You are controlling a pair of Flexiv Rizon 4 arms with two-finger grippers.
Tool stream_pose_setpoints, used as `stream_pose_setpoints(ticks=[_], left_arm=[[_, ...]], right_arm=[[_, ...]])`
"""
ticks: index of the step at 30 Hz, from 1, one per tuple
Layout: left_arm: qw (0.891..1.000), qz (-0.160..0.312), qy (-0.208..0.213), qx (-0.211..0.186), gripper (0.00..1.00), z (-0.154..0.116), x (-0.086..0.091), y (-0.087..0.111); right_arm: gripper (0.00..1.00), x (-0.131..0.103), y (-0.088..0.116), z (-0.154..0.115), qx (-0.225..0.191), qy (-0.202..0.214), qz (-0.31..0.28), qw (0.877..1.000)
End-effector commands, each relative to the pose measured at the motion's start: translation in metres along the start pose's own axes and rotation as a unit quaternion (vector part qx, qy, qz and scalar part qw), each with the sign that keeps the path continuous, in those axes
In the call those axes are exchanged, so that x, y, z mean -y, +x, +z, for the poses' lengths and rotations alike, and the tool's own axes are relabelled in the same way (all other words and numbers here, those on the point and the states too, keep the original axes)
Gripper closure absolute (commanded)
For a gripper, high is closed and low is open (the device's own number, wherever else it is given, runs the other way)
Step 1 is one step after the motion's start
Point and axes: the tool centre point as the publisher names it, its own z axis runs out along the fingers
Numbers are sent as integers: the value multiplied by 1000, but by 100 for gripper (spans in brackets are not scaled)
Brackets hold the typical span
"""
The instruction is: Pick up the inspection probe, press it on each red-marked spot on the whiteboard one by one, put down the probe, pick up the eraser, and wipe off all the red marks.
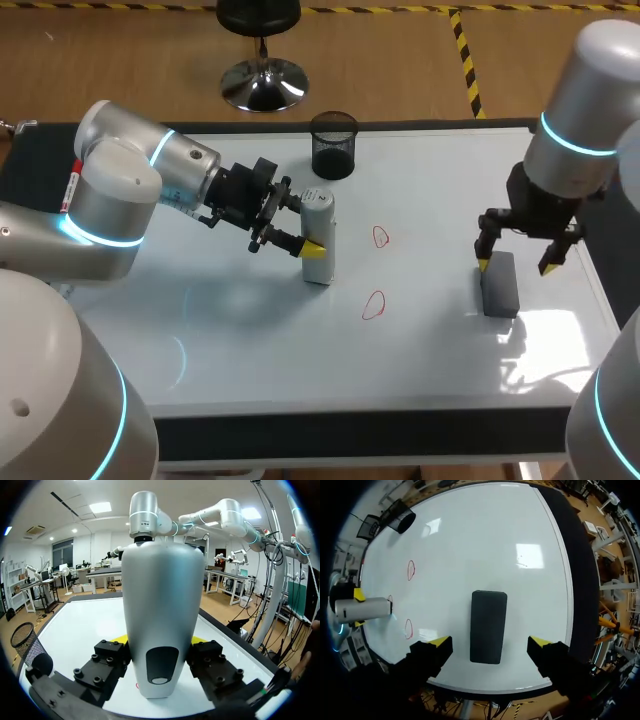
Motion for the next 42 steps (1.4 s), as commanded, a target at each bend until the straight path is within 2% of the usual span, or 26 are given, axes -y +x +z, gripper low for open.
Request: stream_pose_setpoints(ticks=[1, 20, 42], left_arm=[[1000, 0, 1, -1, 100, 5, -12, 0], [1000, 0, 1, -1, 100, 5, -12, 0], [1000, 0, 1, -1, 100, 5, -12, 0]], right_arm=[[0, -7, 4, 12, 2, 7, -3, 1000], [0, -2, 0, 36, -11, 8, -3, 1000], [0, 3, -1, 45, -3, -4, 12, 1000]])
